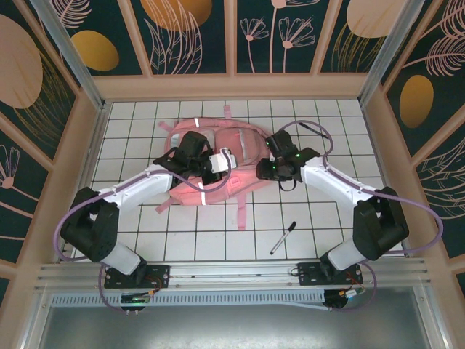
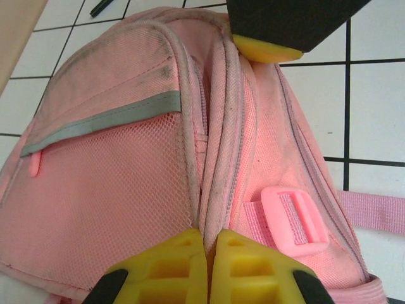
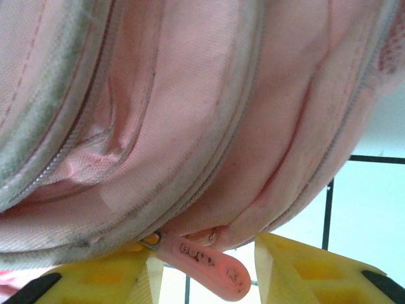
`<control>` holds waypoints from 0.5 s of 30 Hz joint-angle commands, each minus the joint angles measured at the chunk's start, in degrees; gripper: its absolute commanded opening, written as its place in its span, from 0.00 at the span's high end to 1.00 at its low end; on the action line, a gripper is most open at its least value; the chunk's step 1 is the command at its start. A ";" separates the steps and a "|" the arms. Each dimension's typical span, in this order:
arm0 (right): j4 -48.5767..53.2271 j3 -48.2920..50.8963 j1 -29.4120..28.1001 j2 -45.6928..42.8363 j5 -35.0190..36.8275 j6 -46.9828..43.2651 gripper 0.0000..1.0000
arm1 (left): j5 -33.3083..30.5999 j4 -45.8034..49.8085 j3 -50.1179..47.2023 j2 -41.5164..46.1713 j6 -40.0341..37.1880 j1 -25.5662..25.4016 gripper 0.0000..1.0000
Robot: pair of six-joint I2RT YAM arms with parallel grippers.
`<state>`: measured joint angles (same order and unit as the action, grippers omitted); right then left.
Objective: Pack books, pencil case, and school supplies into a backpack
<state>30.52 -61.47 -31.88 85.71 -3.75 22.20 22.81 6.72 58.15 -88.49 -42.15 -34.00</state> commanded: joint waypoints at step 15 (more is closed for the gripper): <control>9.77 -5.47 2.94 0.08 -10.68 -31.06 0.54 | 15.87 2.66 -0.14 4.15 -10.82 0.78 1.00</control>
<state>38.85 -64.23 -29.02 85.21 -12.71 -2.83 30.92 11.00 57.08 -86.50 -49.52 -32.93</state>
